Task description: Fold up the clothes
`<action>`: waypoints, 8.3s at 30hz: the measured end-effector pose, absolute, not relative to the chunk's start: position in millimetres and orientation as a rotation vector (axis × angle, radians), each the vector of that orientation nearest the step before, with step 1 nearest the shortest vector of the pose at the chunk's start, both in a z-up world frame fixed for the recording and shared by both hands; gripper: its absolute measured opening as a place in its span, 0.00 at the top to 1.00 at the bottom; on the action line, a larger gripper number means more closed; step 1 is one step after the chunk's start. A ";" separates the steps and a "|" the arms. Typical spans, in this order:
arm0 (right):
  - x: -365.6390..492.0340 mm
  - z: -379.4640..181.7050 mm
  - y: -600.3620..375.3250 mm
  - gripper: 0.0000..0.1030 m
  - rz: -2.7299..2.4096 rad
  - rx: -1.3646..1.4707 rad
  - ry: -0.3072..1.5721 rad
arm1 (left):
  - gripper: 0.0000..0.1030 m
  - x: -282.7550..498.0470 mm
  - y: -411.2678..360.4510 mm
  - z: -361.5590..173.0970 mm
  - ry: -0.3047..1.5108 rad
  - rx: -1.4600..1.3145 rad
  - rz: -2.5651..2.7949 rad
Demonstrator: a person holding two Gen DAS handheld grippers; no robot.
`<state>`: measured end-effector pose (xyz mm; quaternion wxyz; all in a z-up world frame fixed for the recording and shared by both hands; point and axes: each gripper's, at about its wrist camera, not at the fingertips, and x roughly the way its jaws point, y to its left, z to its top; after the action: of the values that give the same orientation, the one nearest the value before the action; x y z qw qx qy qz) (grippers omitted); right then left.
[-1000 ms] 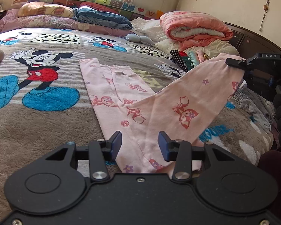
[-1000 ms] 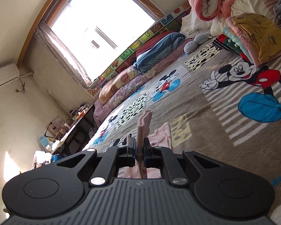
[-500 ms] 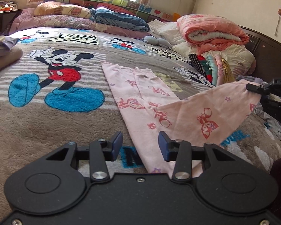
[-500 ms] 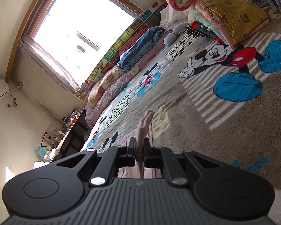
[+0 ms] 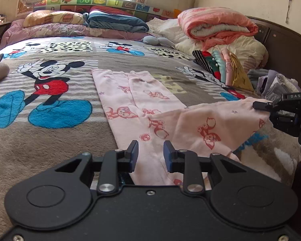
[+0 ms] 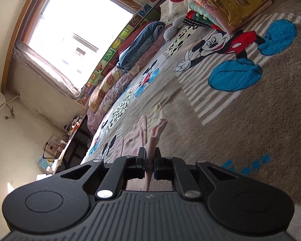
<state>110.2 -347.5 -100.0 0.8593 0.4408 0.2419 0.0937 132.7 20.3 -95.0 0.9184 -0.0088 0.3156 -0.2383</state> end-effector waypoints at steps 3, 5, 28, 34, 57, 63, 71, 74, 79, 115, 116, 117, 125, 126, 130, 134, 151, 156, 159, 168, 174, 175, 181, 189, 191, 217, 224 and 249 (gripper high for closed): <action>109.2 -115.8 -358.2 0.91 0.185 0.942 0.510 | 0.75 132.0 12.3 -103.6 0.687 0.037 -0.518; 109.3 -125.8 -363.2 0.91 0.198 0.949 0.509 | 0.75 132.0 14.3 -102.6 0.700 0.039 -0.533; 130.2 -147.0 -369.9 0.90 0.302 1.027 0.545 | 0.76 261.5 16.5 -64.5 0.623 -0.024 -0.257; 127.7 -143.9 -378.1 0.90 0.307 1.049 0.532 | 0.76 327.3 6.2 -88.8 0.728 0.016 -0.263; 123.7 -146.8 -367.8 0.89 0.247 0.934 0.533 | 0.76 121.8 -1.9 -88.1 0.656 0.158 -0.393; 118.2 -149.5 -368.7 0.88 0.220 0.943 0.523 | 0.70 90.8 4.0 -83.3 0.573 0.211 -0.515; 117.2 -141.3 -365.6 0.88 0.213 0.978 0.543 | 0.55 80.0 10.6 -96.1 0.567 0.249 -0.585; 120.3 -131.0 -358.6 0.88 0.197 0.982 0.545 | 0.55 76.7 12.5 -96.0 0.562 0.247 -0.617; 137.9 -101.6 -350.3 0.89 0.193 0.952 0.539 | 0.55 79.9 9.1 -100.4 0.573 0.279 -0.652; 174.8 -53.1 -173.0 0.54 0.279 -0.360 0.782 | 0.45 94.1 19.0 -105.6 0.665 0.263 -0.761; 174.8 -55.3 -168.7 0.54 0.286 -0.403 0.788 | 0.45 93.9 19.7 -105.6 0.665 0.261 -0.760; 175.3 -57.8 -165.1 0.54 0.289 -0.443 0.797 | 0.45 93.7 20.0 -105.5 0.665 0.260 -0.760; 185.0 -56.5 -184.8 0.95 0.262 -0.407 0.806 | 0.45 93.9 20.4 -105.2 0.669 0.255 -0.761; 186.5 -51.0 -193.5 0.96 0.258 -0.326 0.798 | 0.44 94.0 20.2 -105.2 0.671 0.254 -0.761; 192.1 -25.6 -228.3 0.96 0.235 0.003 0.731 | 0.43 94.0 20.1 -105.4 0.675 0.253 -0.767; 200.0 -3.0 -239.2 0.97 0.244 0.181 0.659 | 0.42 95.0 21.8 -105.6 0.681 0.242 -0.774; 281.4 17.0 -154.0 0.97 0.296 0.149 0.630 | 0.41 119.5 59.7 -105.4 0.777 -0.120 -0.837; 294.2 11.9 -134.7 0.97 0.301 0.141 0.633 | 0.41 122.4 62.9 -105.9 0.788 -0.150 -0.850; 299.8 7.8 -126.8 0.97 0.290 0.137 0.629 | 0.41 123.2 63.6 -106.1 0.791 -0.149 -0.856; 319.1 -12.0 -131.9 0.98 0.264 0.247 0.663 | 0.41 124.2 66.7 -106.9 0.796 -0.155 -0.871; 330.8 -40.4 -144.6 0.72 0.296 0.199 0.811 | 0.41 125.7 64.5 -107.4 0.800 -0.150 -0.874; 329.2 -44.3 -146.5 0.65 0.300 0.194 0.818 | 0.41 125.9 64.3 -107.4 0.800 -0.150 -0.874; 320.9 -64.1 -149.8 0.48 0.349 0.096 0.859 | 0.41 128.3 62.6 -108.4 0.801 -0.144 -0.870; 315.7 -73.3 -137.3 0.58 0.422 -0.049 0.836 | 0.40 128.3 63.3 -109.3 0.799 -0.151 -0.870; 316.6 -73.5 -139.9 0.66 0.426 -0.030 0.834 | 0.40 128.3 63.2 -109.4 0.800 -0.150 -0.870; 315.2 -9.5 -148.5 0.89 0.486 0.084 0.585 | 0.37 129.8 70.5 -111.2 0.835 -0.228 -0.879; 318.0 -5.0 -146.5 0.89 0.482 0.147 0.505 | 0.37 137.7 83.0 -116.4 0.871 -0.368 -0.887; 359.9 -72.5 -134.0 0.89 0.416 0.175 0.686 | 0.36 139.6 85.9 -116.9 0.889 -0.424 -0.895</action>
<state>359.9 -134.0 -72.5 0.9170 0.0849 0.3334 0.2020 139.6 85.9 -116.9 0.7868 -0.1965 0.4123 -0.4152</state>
